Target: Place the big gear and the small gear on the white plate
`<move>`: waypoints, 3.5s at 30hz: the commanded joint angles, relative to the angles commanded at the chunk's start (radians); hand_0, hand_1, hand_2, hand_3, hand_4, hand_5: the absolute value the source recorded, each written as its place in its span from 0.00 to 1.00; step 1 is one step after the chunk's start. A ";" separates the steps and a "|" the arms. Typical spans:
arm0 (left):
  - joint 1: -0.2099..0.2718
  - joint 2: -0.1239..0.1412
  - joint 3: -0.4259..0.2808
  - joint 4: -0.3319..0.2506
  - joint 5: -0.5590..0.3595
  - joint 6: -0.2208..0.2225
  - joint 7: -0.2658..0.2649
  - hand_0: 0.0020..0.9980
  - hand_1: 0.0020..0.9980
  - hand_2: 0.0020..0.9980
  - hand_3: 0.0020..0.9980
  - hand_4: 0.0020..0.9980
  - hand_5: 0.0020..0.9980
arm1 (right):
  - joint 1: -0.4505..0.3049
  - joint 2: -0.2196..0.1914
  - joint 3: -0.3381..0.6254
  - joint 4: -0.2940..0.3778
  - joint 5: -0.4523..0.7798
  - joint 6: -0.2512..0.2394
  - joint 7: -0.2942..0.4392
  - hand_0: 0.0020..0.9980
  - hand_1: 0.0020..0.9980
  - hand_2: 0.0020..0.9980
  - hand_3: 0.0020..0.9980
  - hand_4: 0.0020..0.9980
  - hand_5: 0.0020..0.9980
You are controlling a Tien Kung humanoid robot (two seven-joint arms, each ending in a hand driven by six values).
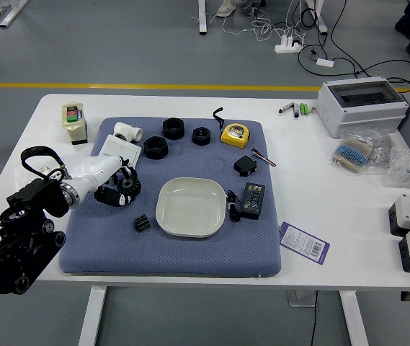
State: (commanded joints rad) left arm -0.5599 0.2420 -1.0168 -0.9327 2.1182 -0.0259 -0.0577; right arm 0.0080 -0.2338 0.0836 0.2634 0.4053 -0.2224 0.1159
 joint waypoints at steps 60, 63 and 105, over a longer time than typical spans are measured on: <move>-0.039 -0.123 0.229 -0.320 -0.082 0.046 0.001 0.27 0.35 0.40 0.47 0.06 0.00 | 0.004 -0.001 -0.009 0.001 0.004 0.000 0.001 0.62 0.64 0.74 0.55 0.75 0.70; -0.048 -0.118 0.226 -0.291 -0.065 0.042 0.009 0.27 0.35 0.40 0.47 0.06 0.00 | 0.005 -0.001 -0.008 0.001 0.005 -0.001 0.001 0.62 0.64 0.74 0.55 0.75 0.70; -0.087 -0.085 0.235 -0.180 0.003 -0.100 0.079 0.56 0.67 0.74 0.82 1.00 0.28 | -0.004 -0.001 -0.013 0.002 0.010 -0.001 0.003 0.62 0.64 0.74 0.55 0.75 0.70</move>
State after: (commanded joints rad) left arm -0.6473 0.1566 -0.7814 -1.1125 2.1214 -0.1258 0.0209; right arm 0.0036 -0.2347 0.0705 0.2654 0.4155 -0.2229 0.1193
